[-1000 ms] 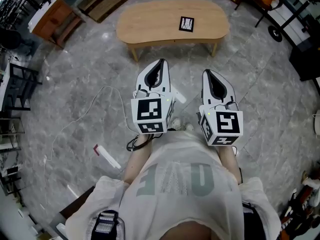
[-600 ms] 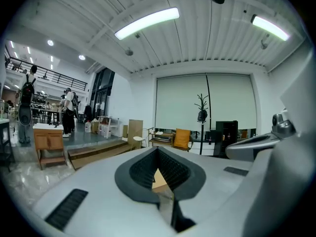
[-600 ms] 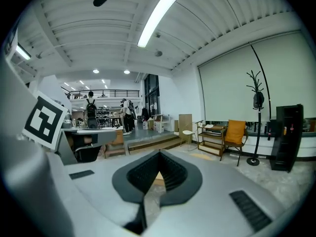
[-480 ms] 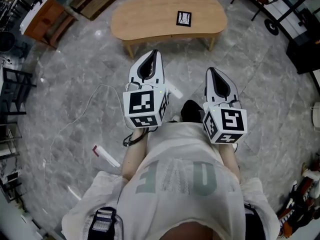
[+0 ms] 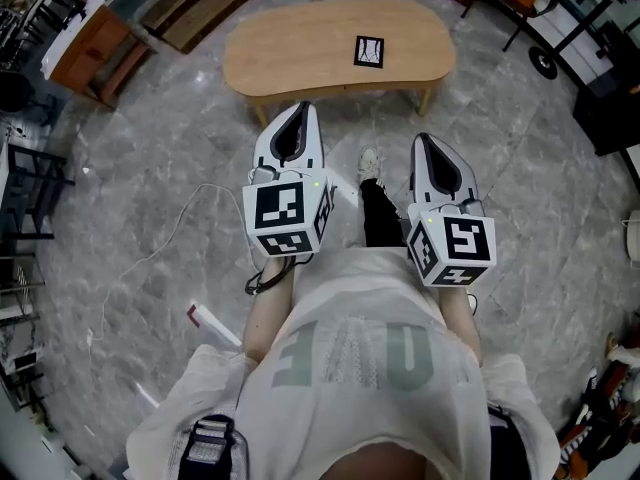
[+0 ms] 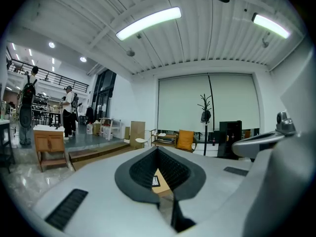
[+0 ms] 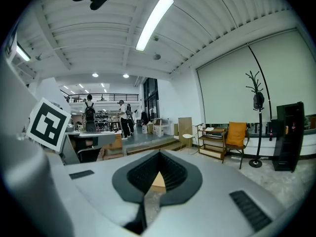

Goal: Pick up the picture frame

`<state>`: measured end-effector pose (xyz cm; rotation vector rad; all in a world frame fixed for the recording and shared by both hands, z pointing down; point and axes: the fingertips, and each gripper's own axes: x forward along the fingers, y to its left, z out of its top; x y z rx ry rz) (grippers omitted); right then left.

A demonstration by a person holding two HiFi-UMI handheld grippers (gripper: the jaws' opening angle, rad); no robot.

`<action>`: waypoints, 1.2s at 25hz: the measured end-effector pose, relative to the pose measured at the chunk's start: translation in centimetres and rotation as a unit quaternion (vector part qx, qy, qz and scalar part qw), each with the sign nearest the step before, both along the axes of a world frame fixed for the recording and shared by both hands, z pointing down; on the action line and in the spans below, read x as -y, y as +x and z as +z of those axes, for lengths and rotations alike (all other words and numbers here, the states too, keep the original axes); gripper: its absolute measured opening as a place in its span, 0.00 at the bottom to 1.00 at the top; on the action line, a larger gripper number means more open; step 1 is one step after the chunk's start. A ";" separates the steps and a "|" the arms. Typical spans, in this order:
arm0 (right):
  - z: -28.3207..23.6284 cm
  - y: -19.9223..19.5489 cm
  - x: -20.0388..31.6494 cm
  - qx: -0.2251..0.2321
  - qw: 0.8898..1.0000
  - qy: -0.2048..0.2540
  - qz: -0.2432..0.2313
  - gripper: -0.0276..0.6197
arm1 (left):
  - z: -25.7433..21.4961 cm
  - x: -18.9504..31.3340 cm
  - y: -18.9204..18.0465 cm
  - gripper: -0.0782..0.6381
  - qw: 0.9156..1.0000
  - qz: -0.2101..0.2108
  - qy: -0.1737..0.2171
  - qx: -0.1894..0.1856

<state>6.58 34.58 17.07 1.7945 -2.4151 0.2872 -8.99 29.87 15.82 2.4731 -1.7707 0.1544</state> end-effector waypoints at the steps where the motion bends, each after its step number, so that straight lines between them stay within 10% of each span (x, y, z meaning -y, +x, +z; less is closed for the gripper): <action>1: 0.0 0.0 0.4 0.000 1.000 0.003 -0.002 0.05 | 0.1 0.3 0.0 0.12 1.000 0.000 0.002 -0.001; 30: 1.2 1.6 28.8 -0.007 0.997 -0.031 -0.066 0.05 | 1.1 26.4 5.9 0.12 0.999 0.012 -0.029 0.041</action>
